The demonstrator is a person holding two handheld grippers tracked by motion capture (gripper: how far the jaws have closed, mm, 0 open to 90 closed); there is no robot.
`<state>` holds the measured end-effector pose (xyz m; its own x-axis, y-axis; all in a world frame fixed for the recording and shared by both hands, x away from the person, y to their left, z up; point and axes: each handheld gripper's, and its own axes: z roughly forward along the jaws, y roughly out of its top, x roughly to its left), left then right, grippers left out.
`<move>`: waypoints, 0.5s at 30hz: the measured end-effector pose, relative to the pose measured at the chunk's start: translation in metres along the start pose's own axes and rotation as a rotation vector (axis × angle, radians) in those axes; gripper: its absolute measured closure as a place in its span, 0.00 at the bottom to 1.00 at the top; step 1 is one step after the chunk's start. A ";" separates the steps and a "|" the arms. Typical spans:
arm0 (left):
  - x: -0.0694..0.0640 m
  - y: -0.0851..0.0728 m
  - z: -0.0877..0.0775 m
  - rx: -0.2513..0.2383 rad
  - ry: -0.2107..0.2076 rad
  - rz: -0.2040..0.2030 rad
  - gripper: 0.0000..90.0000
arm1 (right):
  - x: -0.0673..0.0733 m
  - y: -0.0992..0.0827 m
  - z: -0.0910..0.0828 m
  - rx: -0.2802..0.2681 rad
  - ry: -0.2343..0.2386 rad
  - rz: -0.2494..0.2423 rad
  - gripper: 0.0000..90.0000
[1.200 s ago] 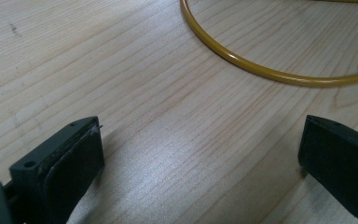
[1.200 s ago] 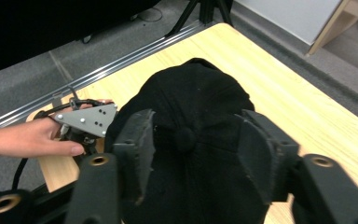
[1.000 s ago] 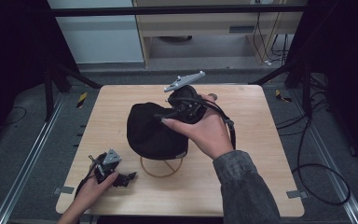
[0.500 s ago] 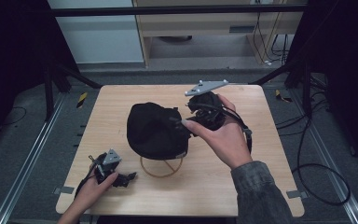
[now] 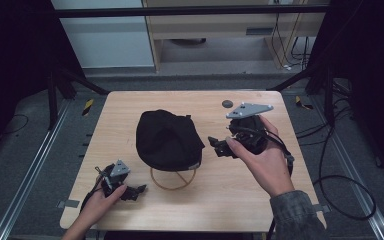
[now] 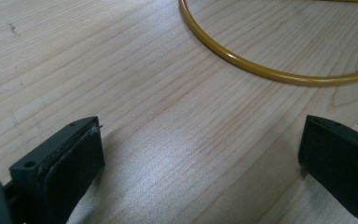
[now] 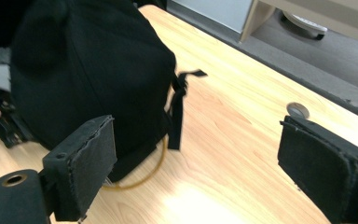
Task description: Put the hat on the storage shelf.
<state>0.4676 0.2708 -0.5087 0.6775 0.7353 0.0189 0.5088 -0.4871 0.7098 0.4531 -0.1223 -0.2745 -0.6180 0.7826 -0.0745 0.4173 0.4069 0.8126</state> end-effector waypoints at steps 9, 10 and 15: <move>0.000 0.000 0.000 -0.001 0.000 0.000 0.00 | -0.010 -0.032 -0.005 0.020 -0.031 -0.007 0.14; 0.000 0.000 0.000 -0.001 0.000 0.000 0.00 | -0.011 -0.035 -0.005 0.022 -0.032 -0.004 0.14; 0.000 0.000 0.000 -0.001 0.000 -0.003 0.00 | -0.014 -0.057 0.002 0.040 -0.048 0.006 0.14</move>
<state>0.4673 0.2706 -0.5089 0.6760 0.7367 0.0166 0.5104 -0.4844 0.7105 0.4396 -0.1559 -0.3206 -0.5836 0.8061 -0.0983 0.4478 0.4204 0.7891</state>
